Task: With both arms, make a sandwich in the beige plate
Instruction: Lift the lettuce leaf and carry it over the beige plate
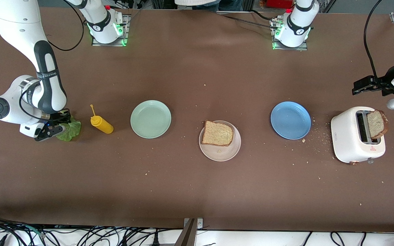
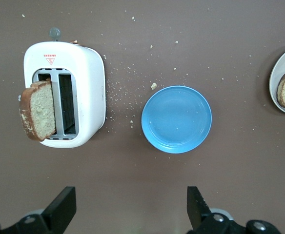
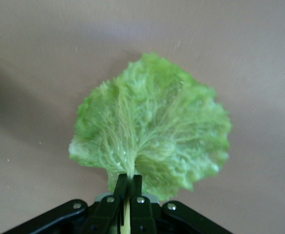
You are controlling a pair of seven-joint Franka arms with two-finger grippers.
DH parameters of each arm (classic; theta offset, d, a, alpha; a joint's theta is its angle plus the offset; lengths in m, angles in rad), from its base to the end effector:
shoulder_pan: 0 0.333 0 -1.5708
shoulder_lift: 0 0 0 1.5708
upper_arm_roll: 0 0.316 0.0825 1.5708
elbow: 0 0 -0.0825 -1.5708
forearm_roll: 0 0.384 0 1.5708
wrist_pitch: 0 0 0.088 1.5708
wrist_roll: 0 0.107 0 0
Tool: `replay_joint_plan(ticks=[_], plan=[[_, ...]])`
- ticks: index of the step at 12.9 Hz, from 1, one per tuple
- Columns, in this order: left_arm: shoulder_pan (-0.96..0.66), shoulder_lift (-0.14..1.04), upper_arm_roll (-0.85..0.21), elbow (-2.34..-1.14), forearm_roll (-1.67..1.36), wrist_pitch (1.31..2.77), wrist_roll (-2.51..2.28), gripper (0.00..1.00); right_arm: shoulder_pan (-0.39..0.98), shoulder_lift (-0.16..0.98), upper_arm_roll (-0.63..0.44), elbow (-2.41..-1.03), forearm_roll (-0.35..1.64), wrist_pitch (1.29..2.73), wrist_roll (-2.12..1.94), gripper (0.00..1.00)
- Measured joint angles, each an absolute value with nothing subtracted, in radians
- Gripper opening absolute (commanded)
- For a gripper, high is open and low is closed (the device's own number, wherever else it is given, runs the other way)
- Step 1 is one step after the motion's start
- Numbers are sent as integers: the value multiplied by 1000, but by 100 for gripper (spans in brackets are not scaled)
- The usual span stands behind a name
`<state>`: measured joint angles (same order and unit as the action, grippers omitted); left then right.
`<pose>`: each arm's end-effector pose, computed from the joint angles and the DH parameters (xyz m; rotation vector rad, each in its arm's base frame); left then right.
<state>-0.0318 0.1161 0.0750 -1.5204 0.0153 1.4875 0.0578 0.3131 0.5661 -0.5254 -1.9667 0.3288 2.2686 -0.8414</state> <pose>0.5777 0.0243 0.5758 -3.1163 0.0223 0.2337 0.5842 -0.1118 0.2022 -3.0151 -0.6722 0.2536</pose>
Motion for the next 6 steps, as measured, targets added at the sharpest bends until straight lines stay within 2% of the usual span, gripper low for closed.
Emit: replay_joint_plan(ticks=[2, 6], plan=[[-32, 116, 75, -1520, 15, 1488, 58, 100, 313, 565, -536, -1888, 326, 2198, -853, 0], [-32, 116, 75, -1520, 15, 1488, 58, 100, 312, 556, -577, -1672, 287, 1964, -869, 0]])
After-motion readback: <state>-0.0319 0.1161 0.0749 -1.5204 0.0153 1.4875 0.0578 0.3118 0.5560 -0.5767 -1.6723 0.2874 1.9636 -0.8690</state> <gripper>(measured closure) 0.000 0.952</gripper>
